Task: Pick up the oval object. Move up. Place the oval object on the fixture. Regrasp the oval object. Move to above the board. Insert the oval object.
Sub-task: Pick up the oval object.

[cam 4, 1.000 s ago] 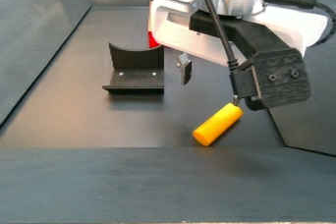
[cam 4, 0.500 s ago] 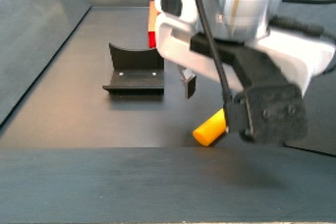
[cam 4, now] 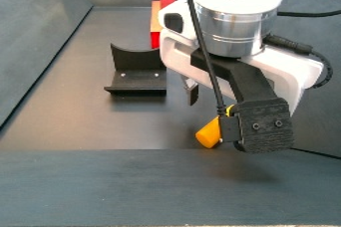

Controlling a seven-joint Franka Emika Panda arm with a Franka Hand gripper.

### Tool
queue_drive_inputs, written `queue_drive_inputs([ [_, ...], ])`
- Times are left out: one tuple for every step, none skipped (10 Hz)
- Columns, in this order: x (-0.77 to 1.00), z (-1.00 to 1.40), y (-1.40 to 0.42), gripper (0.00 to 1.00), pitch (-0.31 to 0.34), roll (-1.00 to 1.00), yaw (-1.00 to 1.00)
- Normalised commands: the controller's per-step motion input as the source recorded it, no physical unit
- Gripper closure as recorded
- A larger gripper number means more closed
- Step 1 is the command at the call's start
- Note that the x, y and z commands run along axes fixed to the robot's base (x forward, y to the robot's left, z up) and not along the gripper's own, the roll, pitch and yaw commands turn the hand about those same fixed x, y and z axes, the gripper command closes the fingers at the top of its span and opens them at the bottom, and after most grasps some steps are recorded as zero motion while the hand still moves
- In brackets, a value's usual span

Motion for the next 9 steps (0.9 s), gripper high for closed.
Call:
queue_drive_inputs([
  [-0.24, -0.46, -0.14, 0.0, -0.303, -0.08, 0.0],
  [-0.25, -0.43, -0.03, 0.0, -0.314, -0.11, 0.0],
  [-0.23, -0.39, 0.0, 0.0, -0.304, -0.11, 0.0],
  [-0.2, -0.29, 0.0, 0.0, -0.267, -0.13, 0.0],
  [-0.1, -0.16, 0.0, 0.0, -0.211, -0.18, 0.0],
  [-0.07, -0.17, 0.0, 0.0, -0.219, -0.23, 0.0],
  [-0.06, -0.19, 0.0, 0.0, -0.251, -0.29, 0.0],
  [-0.06, -0.2, 0.0, 0.0, -0.249, -0.29, 0.0],
  [-0.06, -0.21, 0.0, 0.0, -0.241, -0.27, 0.0],
])
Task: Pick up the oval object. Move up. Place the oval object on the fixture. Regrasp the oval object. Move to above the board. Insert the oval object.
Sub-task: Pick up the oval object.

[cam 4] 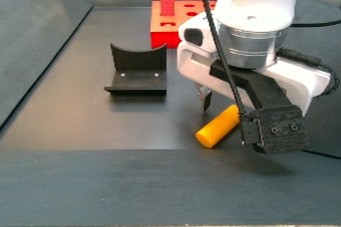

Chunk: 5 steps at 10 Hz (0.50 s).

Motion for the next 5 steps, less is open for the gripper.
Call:
queue_drive_inputs([
  [-0.05, -0.23, 0.0, 0.0, -0.236, -0.26, 0.0],
  [-0.07, -0.19, 0.0, 0.0, -0.219, -0.24, 0.0],
  [-0.07, -0.16, 0.0, 0.0, -0.18, -0.18, 0.0],
  [-0.14, -0.13, 0.0, 0.0, -0.191, -0.14, 0.0],
  [-0.18, -0.14, 0.17, 0.0, -0.214, -0.22, 0.0],
])
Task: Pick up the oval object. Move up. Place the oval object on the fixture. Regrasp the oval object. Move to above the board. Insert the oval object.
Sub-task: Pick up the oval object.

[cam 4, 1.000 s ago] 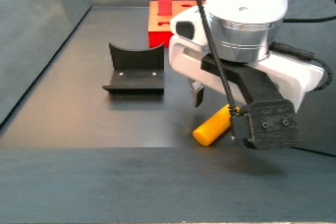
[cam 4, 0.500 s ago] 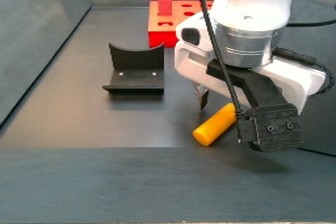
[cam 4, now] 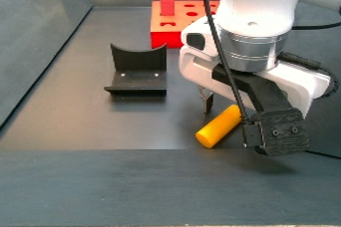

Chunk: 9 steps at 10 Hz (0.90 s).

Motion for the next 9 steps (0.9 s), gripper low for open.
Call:
queue_drive_inputs([
  [-0.05, -0.01, 0.01, 0.0, 0.0, 0.05, -0.04],
  [0.0, 0.0, 0.0, 0.0, 0.0, 0.0, 0.0],
  [0.0, 0.0, 0.0, 1.0, 0.0, 0.0, 0.0],
  [0.0, 0.0, 0.0, 1.0, 0.0, 0.0, 0.0],
  [0.0, 0.0, 0.0, 1.0, 0.0, 0.0, 0.0],
  [0.0, 0.0, 0.0, 1.0, 0.0, 0.0, 0.0],
  [0.0, 0.0, 0.0, 1.0, 0.0, 0.0, 0.0],
  [0.0, 0.0, 0.0, 1.0, 0.0, 0.0, 0.0],
  [0.0, 0.0, 0.0, 1.0, 0.0, 0.0, 0.0],
])
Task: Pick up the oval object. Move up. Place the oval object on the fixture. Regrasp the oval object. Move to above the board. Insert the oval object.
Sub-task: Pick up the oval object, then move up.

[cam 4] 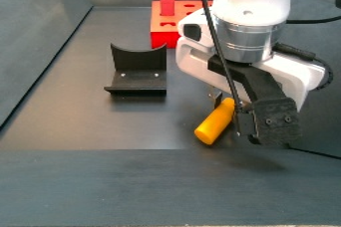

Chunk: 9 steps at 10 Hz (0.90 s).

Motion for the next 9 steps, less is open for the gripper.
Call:
queue_drive_inputs([
  [0.0, 0.0, 0.0, 1.0, 0.0, 0.0, 0.0],
  [0.0, 0.0, 0.0, 1.0, 0.0, 0.0, 0.0],
  [0.0, 0.0, 0.0, 1.0, 0.0, 0.0, 0.0],
  [0.0, 0.0, 0.0, 1.0, 0.0, 0.0, 0.0],
  [0.0, 0.83, 0.0, 1.0, 0.0, 0.0, 0.0],
  [0.0, 0.81, 0.02, 1.0, 0.006, 0.0, 0.04],
  [-0.02, 0.76, 0.01, 1.0, 0.025, 0.01, 0.03],
  [-0.02, 0.62, 0.0, 1.0, 0.062, 0.03, 0.01],
  [-0.01, 0.47, 0.0, 1.0, 0.101, 0.06, 0.0],
])
